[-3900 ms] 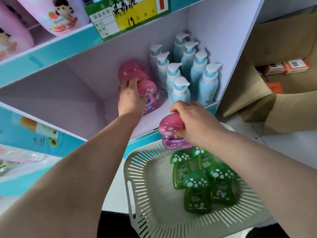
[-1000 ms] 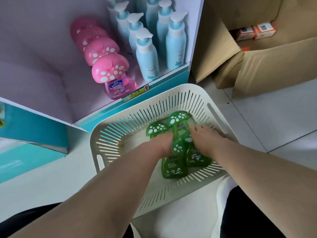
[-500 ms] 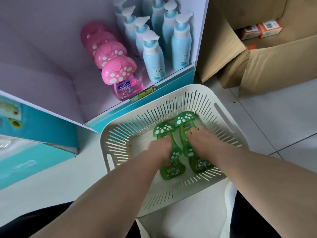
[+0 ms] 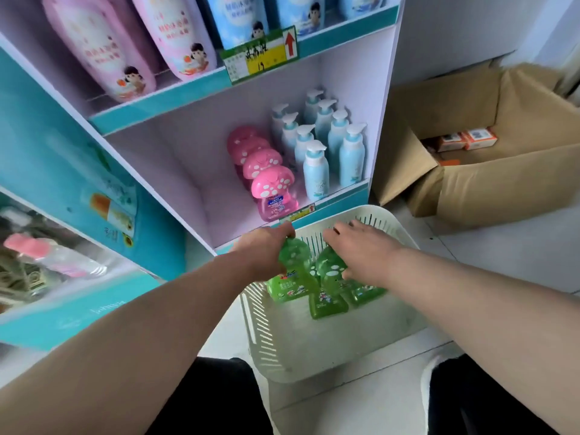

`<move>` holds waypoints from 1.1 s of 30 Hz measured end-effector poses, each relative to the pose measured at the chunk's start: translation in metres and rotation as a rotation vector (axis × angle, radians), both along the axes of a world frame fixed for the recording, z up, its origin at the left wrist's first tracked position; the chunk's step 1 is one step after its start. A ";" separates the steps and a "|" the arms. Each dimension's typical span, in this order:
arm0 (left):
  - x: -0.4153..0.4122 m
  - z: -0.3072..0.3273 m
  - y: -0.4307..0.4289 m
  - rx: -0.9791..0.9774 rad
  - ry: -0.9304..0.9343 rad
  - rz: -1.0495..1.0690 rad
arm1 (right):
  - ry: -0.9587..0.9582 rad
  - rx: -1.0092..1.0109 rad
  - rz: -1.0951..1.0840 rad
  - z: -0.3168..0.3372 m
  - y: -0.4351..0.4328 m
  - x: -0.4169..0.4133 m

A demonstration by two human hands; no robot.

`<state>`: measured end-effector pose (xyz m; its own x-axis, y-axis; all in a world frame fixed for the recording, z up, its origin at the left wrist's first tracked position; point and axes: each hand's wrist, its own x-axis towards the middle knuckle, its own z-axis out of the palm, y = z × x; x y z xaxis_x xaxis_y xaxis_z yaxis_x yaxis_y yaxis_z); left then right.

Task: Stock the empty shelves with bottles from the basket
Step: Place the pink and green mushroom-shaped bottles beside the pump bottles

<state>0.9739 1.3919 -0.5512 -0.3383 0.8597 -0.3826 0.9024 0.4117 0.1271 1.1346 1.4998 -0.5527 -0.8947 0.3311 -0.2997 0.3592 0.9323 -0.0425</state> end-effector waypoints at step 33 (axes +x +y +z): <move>-0.129 -0.019 0.050 0.254 0.361 0.396 | 0.239 -0.082 0.038 0.014 0.018 -0.087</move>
<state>0.8450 1.4422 -0.5705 -0.7223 0.6914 0.0180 0.6911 0.7225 -0.0207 1.0480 1.5181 -0.5390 -0.9546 0.2797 -0.1022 0.2951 0.9347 -0.1980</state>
